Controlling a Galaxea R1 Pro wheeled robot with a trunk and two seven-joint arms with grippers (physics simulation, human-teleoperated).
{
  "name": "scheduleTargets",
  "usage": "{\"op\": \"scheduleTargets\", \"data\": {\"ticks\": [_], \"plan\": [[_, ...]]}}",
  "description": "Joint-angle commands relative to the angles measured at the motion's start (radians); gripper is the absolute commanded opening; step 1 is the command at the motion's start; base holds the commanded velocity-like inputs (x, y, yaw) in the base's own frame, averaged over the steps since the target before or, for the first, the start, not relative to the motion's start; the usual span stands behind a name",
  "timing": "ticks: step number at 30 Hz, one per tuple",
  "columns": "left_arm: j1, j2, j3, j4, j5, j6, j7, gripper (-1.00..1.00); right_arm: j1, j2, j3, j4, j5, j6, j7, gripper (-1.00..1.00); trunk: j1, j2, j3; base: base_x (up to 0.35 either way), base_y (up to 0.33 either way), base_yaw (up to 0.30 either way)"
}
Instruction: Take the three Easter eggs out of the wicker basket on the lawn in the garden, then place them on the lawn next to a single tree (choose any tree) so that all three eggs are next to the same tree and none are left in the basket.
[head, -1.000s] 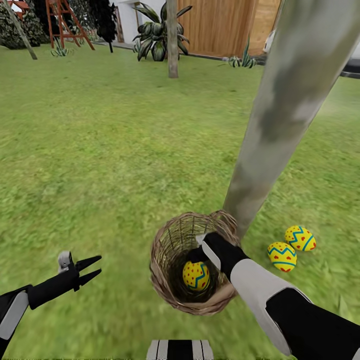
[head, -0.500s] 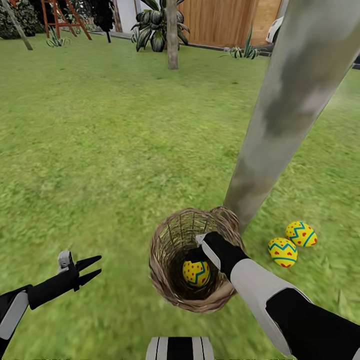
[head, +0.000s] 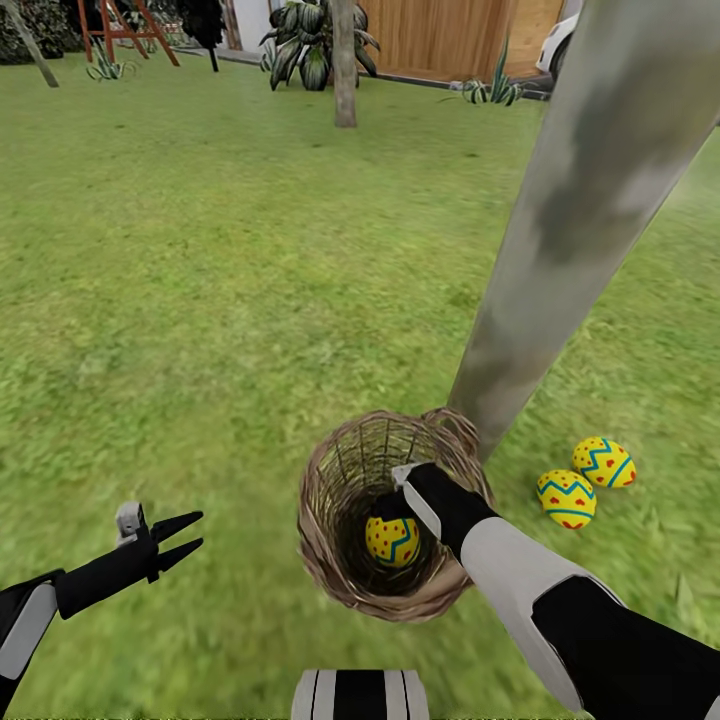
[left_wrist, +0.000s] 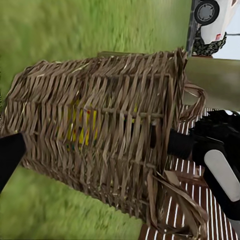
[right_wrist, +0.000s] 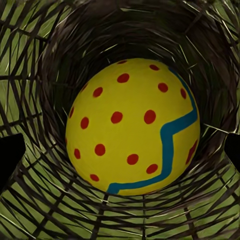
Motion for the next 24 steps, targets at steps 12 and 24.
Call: {"op": "scheduleTargets", "data": {"ticks": [12, 24], "plan": [[0.000, 0.000, 0.001, 0.000, 0.000, 0.005, -0.003, 1.00, -0.001, 0.000, 0.003, 0.002, -0.008, -0.019, -0.007, 1.00, 0.000, 0.000, -0.020, 0.000, 0.000, 0.000], [0.000, -0.001, 0.001, 0.000, 0.000, 0.005, -0.003, 1.00, -0.001, 0.000, 0.003, 0.001, -0.008, -0.019, -0.007, 1.00, 0.000, 0.000, -0.039, 0.000, 0.000, 0.000]]}}
